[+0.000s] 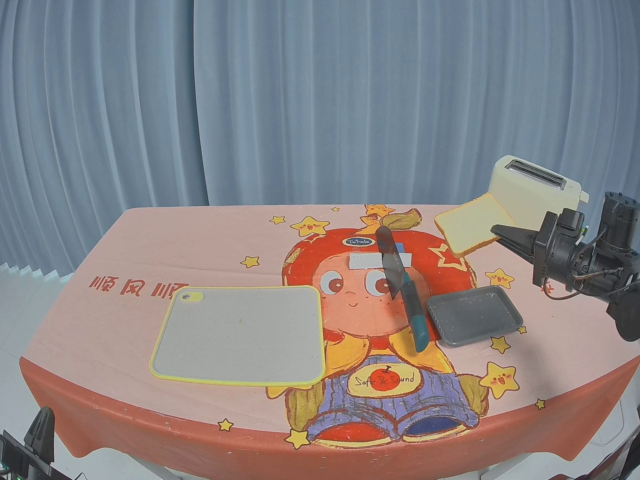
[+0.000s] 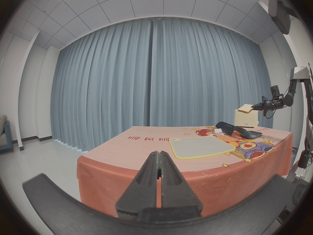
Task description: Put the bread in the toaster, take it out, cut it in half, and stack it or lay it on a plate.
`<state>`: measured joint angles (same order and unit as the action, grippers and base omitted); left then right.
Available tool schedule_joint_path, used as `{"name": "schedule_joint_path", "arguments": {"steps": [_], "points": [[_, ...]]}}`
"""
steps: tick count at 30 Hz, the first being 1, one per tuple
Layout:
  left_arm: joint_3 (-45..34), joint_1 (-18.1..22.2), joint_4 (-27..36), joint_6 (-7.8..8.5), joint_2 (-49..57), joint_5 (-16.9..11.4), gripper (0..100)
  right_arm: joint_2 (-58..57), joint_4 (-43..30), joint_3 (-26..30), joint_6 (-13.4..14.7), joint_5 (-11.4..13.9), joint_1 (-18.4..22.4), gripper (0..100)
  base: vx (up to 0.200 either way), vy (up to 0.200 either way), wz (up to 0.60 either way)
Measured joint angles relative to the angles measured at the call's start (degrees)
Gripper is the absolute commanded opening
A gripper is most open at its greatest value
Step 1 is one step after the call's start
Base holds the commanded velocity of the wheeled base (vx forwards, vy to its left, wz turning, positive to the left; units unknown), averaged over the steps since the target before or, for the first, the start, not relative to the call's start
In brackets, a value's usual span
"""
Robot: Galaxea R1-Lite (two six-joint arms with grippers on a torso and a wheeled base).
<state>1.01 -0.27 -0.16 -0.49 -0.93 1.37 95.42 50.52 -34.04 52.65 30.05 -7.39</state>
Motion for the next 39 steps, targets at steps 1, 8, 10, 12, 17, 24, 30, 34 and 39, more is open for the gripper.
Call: {"name": "schedule_joint_path", "arguments": {"steps": [1,8,10,12,17,24,30,34,39], "points": [[0.0,0.0,0.0,0.0,0.0,0.02,0,0.04,0.0,0.0,0.0,0.0,0.06,0,0.0,-0.2,0.0],[0.0,0.0,0.0,0.0,0.0,0.02,0,0.2,0.01,0.02,0.0,-0.02,0.15,0,0.0,-0.2,0.0],[0.0,0.0,0.0,-0.02,0.0,0.0,0,0.21,0.0,0.16,0.0,0.0,0.06,0,0.0,-0.2,0.0],[0.0,0.0,0.02,0.0,0.0,0.02,0,0.23,0.0,0.16,-0.05,-0.02,0.06,0,0.0,-0.2,0.0],[0.0,0.0,0.02,-0.02,0.0,0.11,0,0.23,0.0,0.22,-0.11,-0.02,0.01,0,0.0,-0.2,0.0],[0.0,-0.02,0.02,-0.02,0.0,0.13,0,0.23,0.01,0.27,-0.18,-0.02,0.06,0,0.0,-0.2,0.0],[0.0,0.0,0.0,-0.02,0.0,0.11,0,0.26,0.0,0.33,-0.18,-0.02,0.17,0,0.0,-0.2,0.0],[0.0,0.0,0.0,-0.02,0.0,0.11,0,0.28,0.0,0.46,-0.18,-0.02,0.2,0,0.0,-0.05,0.0],[0.0,0.0,0.02,-0.05,0.0,-0.09,0,0.32,0.0,0.68,-0.18,-0.02,0.22,0,0.0,0.0,0.0]]}}
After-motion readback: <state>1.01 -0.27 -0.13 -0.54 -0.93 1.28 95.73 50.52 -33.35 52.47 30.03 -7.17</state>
